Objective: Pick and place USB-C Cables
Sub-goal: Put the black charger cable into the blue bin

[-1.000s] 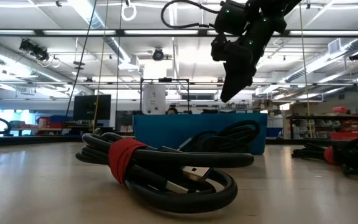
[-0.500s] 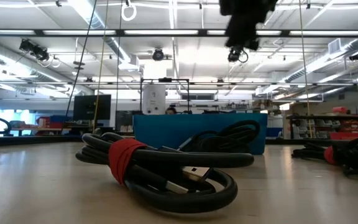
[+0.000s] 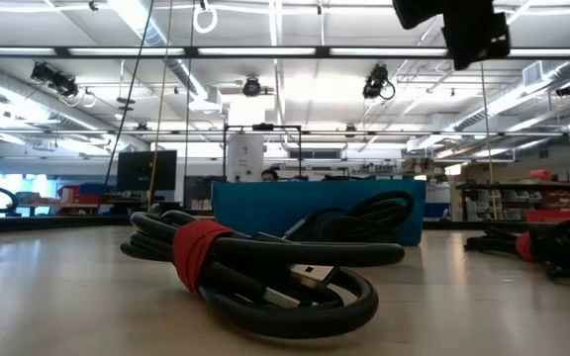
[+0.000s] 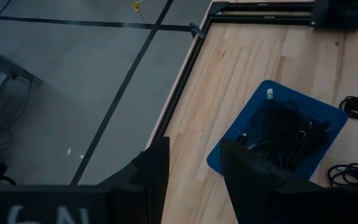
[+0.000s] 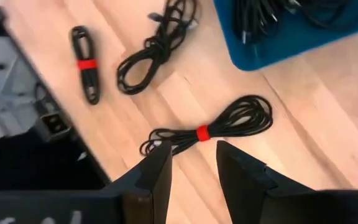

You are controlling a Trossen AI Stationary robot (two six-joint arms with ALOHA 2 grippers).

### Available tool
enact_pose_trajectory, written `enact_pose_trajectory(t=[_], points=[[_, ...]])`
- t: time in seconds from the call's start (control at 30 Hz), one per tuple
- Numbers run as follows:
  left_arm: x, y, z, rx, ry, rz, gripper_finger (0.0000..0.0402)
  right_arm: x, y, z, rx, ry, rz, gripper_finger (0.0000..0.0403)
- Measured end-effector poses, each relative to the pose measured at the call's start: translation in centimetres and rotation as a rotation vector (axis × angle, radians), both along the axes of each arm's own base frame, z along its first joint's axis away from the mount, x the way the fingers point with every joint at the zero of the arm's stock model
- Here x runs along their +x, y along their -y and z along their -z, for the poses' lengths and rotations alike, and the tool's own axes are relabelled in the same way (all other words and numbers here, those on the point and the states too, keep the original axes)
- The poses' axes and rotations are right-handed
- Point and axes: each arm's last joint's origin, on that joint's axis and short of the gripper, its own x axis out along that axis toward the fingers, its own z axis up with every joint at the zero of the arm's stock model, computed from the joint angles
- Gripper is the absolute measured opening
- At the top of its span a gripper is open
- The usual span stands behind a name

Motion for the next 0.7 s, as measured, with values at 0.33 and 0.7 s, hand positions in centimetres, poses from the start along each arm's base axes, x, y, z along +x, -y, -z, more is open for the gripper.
enact_pose_trajectory(t=[0.33, 0.7], points=[[-0.1, 0.1, 0.1, 0.017, -0.033, 0.022, 0.0151, 2.2, -5.0, 4.9, -0.018, -0.224, 0.135, 0.0184], [-0.1, 0.1, 0.1, 0.018, -0.037, 0.024, 0.0151, 3.4, -10.0, 9.5, 0.043, -0.377, 0.288, 0.0241]])
